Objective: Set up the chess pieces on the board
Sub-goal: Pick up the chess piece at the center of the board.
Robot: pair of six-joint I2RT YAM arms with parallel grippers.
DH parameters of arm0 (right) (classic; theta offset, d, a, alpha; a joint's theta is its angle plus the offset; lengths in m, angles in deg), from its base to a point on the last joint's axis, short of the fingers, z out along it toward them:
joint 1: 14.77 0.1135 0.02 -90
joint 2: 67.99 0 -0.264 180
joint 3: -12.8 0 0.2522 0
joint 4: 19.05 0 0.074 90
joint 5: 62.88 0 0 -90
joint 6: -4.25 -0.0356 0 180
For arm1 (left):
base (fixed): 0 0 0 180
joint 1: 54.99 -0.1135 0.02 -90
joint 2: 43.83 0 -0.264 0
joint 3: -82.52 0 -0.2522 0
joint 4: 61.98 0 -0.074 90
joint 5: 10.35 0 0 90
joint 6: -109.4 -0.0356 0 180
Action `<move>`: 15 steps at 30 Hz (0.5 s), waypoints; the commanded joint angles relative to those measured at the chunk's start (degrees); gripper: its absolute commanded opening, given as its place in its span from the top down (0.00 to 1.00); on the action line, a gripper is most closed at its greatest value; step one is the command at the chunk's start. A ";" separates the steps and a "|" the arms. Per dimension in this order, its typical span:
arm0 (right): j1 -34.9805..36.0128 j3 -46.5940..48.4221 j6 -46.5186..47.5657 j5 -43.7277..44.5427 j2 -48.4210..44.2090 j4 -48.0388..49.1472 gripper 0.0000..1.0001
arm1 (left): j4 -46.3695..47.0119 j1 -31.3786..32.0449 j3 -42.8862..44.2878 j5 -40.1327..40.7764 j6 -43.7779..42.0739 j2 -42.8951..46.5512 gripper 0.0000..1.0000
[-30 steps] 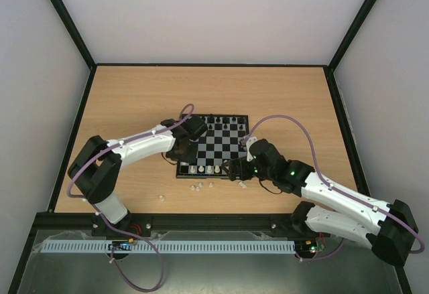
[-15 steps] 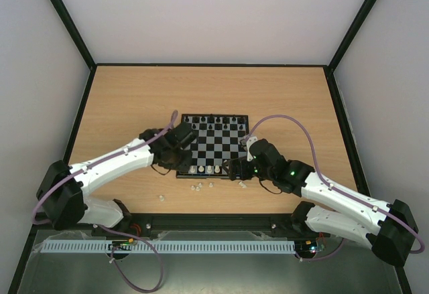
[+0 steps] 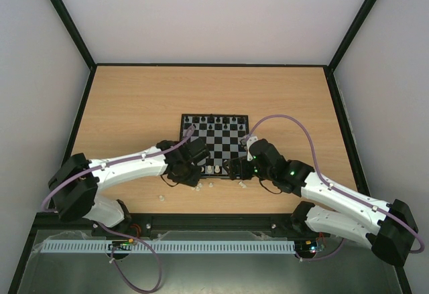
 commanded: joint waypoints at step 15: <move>0.18 -0.34 0.14 0.38 0.38 -0.02 0.01 | -0.38 2.75 3.06 2.48 0.97 -6.79 0.69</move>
